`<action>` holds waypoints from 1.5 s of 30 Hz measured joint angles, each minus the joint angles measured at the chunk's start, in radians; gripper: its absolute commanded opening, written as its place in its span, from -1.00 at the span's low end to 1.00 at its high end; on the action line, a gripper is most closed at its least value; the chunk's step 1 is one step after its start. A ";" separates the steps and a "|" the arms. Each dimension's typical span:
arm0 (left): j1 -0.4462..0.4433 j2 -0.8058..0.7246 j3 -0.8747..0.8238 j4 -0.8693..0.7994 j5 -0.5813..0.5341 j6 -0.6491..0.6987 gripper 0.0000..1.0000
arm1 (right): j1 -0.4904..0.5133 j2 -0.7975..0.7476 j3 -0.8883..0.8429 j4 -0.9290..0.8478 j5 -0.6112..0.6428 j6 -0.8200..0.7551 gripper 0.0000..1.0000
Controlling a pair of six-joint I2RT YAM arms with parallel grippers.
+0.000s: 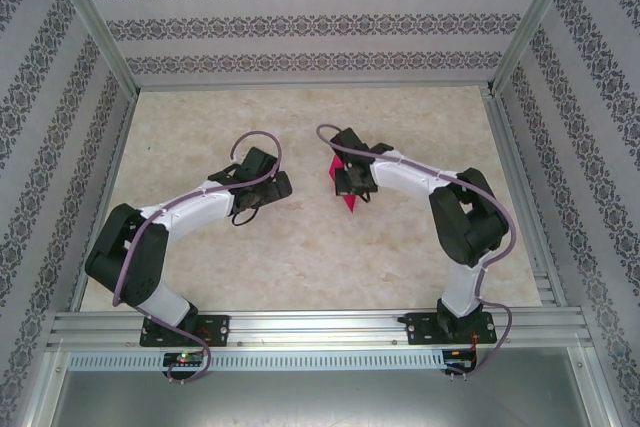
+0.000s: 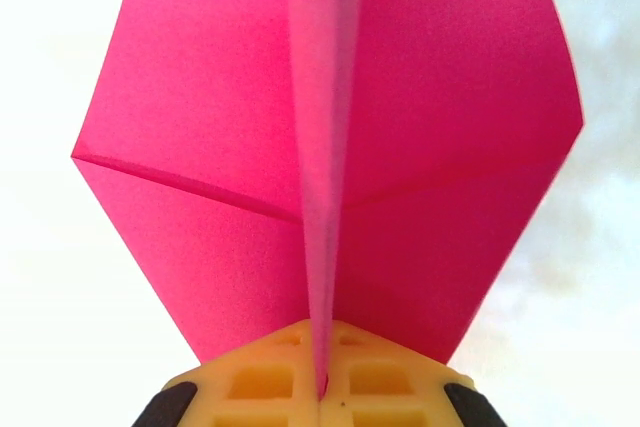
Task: Fold a paper plane with a square sheet of paper (pick it up from the middle)
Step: Move the paper plane to the top-center of the table.
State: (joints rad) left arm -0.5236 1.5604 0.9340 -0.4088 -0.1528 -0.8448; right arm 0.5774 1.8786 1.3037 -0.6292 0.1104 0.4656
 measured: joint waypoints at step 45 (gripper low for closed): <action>0.059 -0.046 0.099 -0.101 -0.082 0.099 1.00 | -0.076 0.127 0.363 -0.097 0.060 -0.014 0.45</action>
State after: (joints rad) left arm -0.4644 1.5143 1.0332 -0.5095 -0.2352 -0.7456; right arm 0.5011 2.0052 1.6665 -0.7265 0.1699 0.4511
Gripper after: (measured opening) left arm 0.999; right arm 0.670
